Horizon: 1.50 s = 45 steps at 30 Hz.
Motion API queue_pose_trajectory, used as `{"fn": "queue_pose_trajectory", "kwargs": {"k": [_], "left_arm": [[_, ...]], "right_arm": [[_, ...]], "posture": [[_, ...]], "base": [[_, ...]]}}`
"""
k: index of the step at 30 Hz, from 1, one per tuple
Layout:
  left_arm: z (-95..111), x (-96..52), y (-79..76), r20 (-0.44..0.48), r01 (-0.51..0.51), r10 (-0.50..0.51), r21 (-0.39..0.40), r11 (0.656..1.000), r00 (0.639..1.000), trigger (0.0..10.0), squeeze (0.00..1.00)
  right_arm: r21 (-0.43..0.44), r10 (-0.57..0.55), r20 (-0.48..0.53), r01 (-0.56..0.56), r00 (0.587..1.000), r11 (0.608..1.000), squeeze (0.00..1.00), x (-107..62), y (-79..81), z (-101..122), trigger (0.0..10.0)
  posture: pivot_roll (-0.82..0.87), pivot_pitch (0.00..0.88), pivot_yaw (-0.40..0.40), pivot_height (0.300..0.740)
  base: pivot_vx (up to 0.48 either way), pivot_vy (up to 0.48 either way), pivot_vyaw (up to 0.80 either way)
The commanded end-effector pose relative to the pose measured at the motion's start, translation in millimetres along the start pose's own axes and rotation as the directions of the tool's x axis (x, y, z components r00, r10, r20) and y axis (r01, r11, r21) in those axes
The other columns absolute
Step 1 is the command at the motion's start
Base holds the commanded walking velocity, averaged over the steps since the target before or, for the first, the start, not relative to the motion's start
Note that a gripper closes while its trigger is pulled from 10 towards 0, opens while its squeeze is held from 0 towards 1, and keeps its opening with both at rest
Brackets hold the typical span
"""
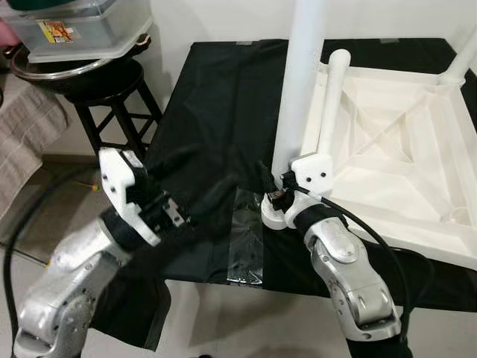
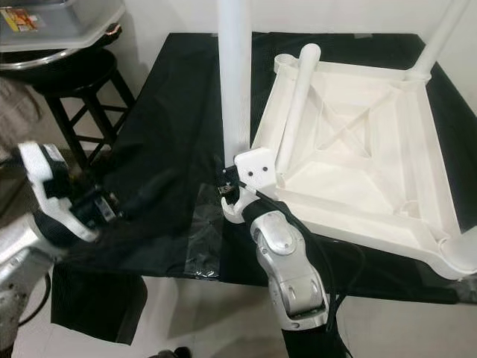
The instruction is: Building children table
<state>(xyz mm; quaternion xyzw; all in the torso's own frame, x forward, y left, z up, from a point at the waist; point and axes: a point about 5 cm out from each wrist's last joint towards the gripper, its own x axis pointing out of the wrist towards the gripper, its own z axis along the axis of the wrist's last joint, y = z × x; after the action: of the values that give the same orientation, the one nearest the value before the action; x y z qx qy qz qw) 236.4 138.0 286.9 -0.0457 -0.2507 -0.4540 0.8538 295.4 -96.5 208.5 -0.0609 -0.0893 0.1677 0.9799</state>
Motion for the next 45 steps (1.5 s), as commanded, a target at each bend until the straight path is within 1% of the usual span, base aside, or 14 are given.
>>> {"fn": "queue_pose_trajectory", "kwargs": {"k": [1,4,6,7,9,15,16,17,18,23,28,37,43,45], "left_arm": [[8,3.8,-2.3,0.022,0.082,-0.081,-0.034,0.996,0.996,10.0,1.00],[13,12.6,-2.0,0.043,0.155,-0.152,-0.072,0.985,0.987,10.0,1.00],[8,31.2,-3.8,0.020,0.252,-0.251,-0.102,0.962,0.968,10.0,1.00],[8,31.2,-3.8,0.020,0.252,-0.251,-0.102,0.962,0.968,10.0,1.00],[3,44.9,-3.0,-0.012,0.287,-0.289,-0.089,0.954,0.957,10.0,1.00],[-3,64.9,2.0,-0.068,0.292,-0.295,-0.052,0.955,0.953,10.0,1.00],[-3,72.4,3.9,-0.075,0.286,-0.289,-0.045,0.957,0.954,10.0,0.59],[-3,72.4,3.9,-0.075,0.286,-0.289,-0.045,0.957,0.954,10.0,0.59],[-2,79.7,6.7,-0.084,0.281,-0.283,-0.035,0.959,0.955,10.0,0.00],[-3,83.1,13.2,-0.115,0.289,-0.289,-0.020,0.957,0.950,10.0,0.00],[-6,66.3,25.4,-0.205,0.299,-0.294,-0.007,0.954,0.933,10.0,0.00],[-9,50.7,35.3,-0.289,0.286,-0.274,0.000,0.958,0.917,10.0,0.00],[-6,63.0,42.5,-0.241,0.224,-0.213,0.019,0.974,0.947,10.0,0.00],[0,75.3,43.1,-0.169,0.190,-0.187,-0.001,0.982,0.968,10.0,0.00]], "right_arm": [[0.023,0.048,-0.179,-0.045,0.983,0.999,0.00,-3.7,9.2,-38,10.0],[0.020,0.070,-0.176,-0.067,0.982,0.998,0.00,-0.7,11.6,-38,10.0],[0.011,0.093,-0.166,-0.093,0.982,0.996,0.00,4.8,14.6,-36,10.0],[0.011,0.093,-0.166,-0.093,0.982,0.996,0.00,4.8,14.6,-36,10.0],[0.009,0.102,-0.157,-0.102,0.982,0.995,0.00,7.8,16.7,-34,10.0],[0.012,0.111,-0.144,-0.111,0.983,0.994,0.00,10.6,18.8,-31,10.0],[0.015,0.114,-0.137,-0.113,0.984,0.993,0.00,11.1,19.7,-29,10.0],[0.015,0.114,-0.137,-0.113,0.984,0.993,0.00,11.1,19.7,-29,10.0],[0.019,0.117,-0.131,-0.116,0.984,0.993,0.00,11.6,20.7,-29,10.0],[0.025,0.122,-0.123,-0.120,0.985,0.992,0.00,12.0,22.4,-28,10.0],[0.031,0.129,-0.117,-0.127,0.985,0.991,0.00,12.0,24.0,-28,10.0],[0.038,0.138,-0.112,-0.135,0.984,0.990,0.00,13.0,26.4,-26,10.0],[0.043,0.142,-0.111,-0.138,0.984,0.989,0.00,13.6,27.5,-26,10.0],[0.045,0.143,-0.110,-0.139,0.984,0.989,0.00,13.9,27.8,-26,10.0]], "posture": [[0.03,0.208,0.033,0.740],[0.03,0.206,0.033,0.740],[0.02,0.191,0.031,0.740],[0.02,0.191,0.031,0.740],[0.02,0.185,0.032,0.740],[0.02,0.180,0.034,0.740],[0.01,0.179,0.039,0.740],[0.01,0.179,0.039,0.740],[0.01,0.176,0.040,0.740],[0.01,0.174,0.045,0.740],[0.01,0.176,0.044,0.740],[0.01,0.178,0.038,0.740],[0.01,0.179,0.037,0.740],[0.01,0.179,0.036,0.740]], "base": [[0.000,0.000,0.00],[0.000,0.000,0.00],[0.000,0.000,0.00],[0.000,0.000,0.00],[0.000,0.000,0.00],[0.000,0.000,0.00],[0.000,0.000,0.00],[0.000,0.000,0.00],[0.000,0.000,0.00],[0.000,0.000,0.00],[0.000,0.000,0.00],[0.000,0.000,0.00],[0.000,0.000,0.00],[0.000,0.000,0.00]]}}
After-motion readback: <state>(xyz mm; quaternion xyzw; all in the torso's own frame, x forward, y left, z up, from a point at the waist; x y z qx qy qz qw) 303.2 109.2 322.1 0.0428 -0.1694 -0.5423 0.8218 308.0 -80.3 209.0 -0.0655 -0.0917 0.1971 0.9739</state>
